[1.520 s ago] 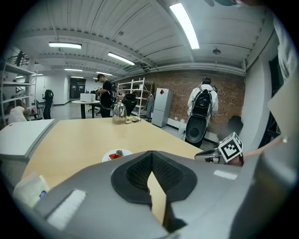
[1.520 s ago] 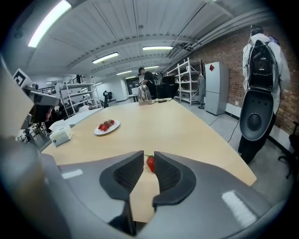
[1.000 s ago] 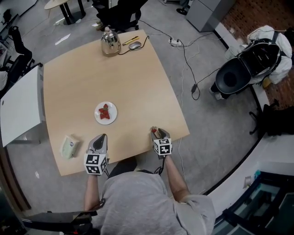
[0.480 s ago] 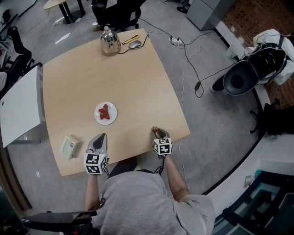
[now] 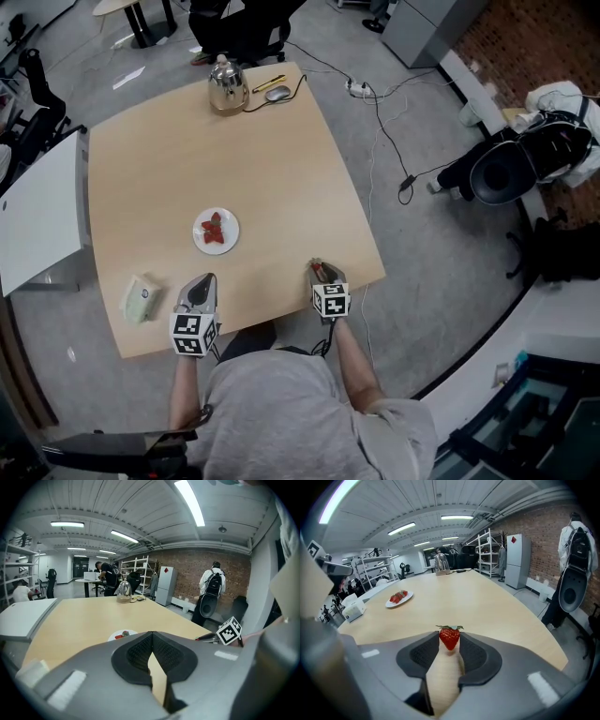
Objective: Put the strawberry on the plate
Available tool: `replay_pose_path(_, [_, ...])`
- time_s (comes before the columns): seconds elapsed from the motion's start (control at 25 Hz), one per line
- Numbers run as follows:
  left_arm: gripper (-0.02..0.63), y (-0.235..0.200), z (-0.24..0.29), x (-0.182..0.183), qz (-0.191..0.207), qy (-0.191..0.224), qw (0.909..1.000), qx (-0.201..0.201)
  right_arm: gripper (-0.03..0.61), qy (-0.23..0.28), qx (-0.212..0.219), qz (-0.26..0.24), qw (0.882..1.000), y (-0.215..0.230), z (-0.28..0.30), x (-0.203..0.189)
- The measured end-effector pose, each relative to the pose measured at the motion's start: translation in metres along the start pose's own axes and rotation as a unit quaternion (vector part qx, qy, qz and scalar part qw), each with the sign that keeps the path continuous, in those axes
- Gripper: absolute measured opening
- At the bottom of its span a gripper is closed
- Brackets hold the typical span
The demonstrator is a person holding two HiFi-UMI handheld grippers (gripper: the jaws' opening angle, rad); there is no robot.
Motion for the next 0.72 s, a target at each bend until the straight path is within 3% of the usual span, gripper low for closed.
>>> replay_pose_path(0.72, [0.020,-0.033,-0.014,-0.009,-0.032,0.021,0.9990,0.023,0.141,0.052,0.051,-0.044,0.996,-0.061,0.001,0.069])
Point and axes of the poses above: the fingertips, and each gripper's own axes: z forward along the fingers, y to its right, x out of its top, the point moved 3 cm from there along -z, backward along the fingers, and after that the axes turned 5 degrees about -y, right-handed, at the moved point
